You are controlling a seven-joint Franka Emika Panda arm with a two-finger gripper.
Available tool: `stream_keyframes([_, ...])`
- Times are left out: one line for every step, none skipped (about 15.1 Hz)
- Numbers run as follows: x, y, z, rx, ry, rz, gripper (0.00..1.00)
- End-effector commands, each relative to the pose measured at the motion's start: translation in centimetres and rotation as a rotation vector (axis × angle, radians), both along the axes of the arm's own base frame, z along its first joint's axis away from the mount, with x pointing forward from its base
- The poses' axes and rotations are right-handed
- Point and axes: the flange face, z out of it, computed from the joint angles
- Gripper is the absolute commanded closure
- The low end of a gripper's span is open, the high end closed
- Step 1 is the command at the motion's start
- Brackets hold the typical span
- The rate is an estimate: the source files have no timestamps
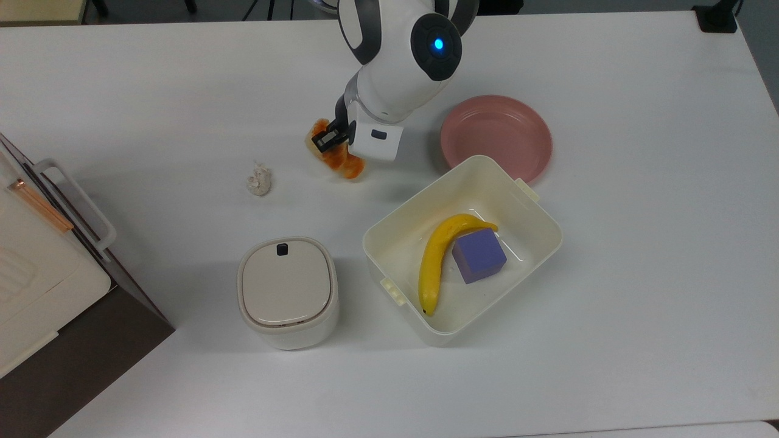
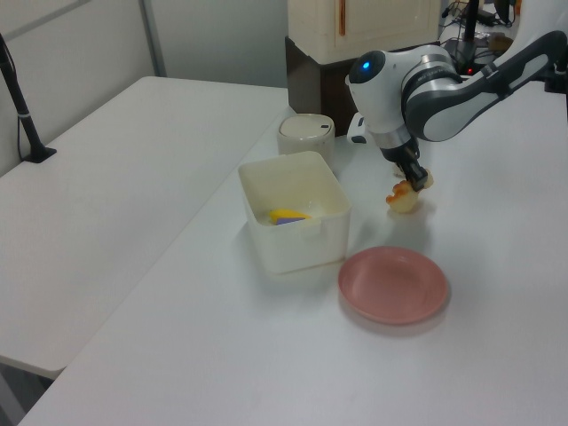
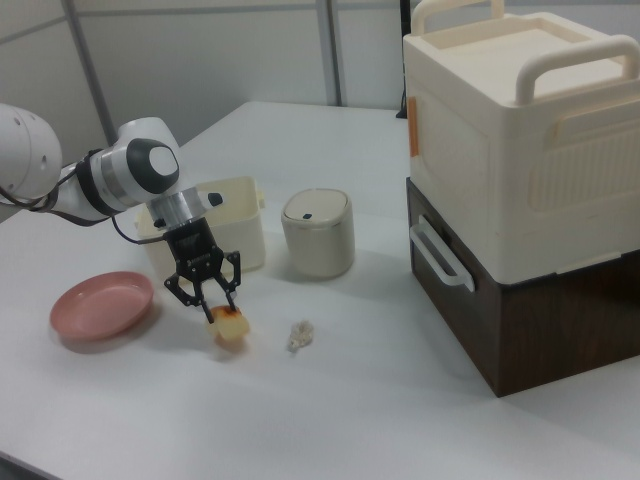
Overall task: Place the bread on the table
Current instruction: 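Lower the bread roll onto the bare table and open the gripper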
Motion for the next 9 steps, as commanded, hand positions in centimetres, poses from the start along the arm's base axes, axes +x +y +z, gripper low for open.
stream_keyframes([0.0, 0.3, 0.9, -0.014, -0.028, 0.001, 0.2])
stream_keyframes([0.0, 0.1, 1.2, -0.014, -0.03, 0.002, 0.15])
stream_keyframes([0.1, 0.0, 1.3, -0.013, -0.033, 0.001, 0.09])
stream_keyframes([0.4, -0.1, 2.0, -0.012, -0.043, -0.001, 0.06])
stream_keyframes([0.7, -0.1, 2.7, -0.009, -0.051, 0.001, 0.05])
stream_keyframes([1.0, -0.3, 3.6, -0.002, -0.059, -0.007, 0.05])
stream_keyframes([1.5, -0.9, 5.1, 0.004, -0.075, -0.018, 0.05])
stream_keyframes([1.8, -1.2, 6.6, 0.005, -0.084, -0.027, 0.03])
stream_keyframes([2.2, -1.6, 8.1, 0.025, -0.09, -0.053, 0.0])
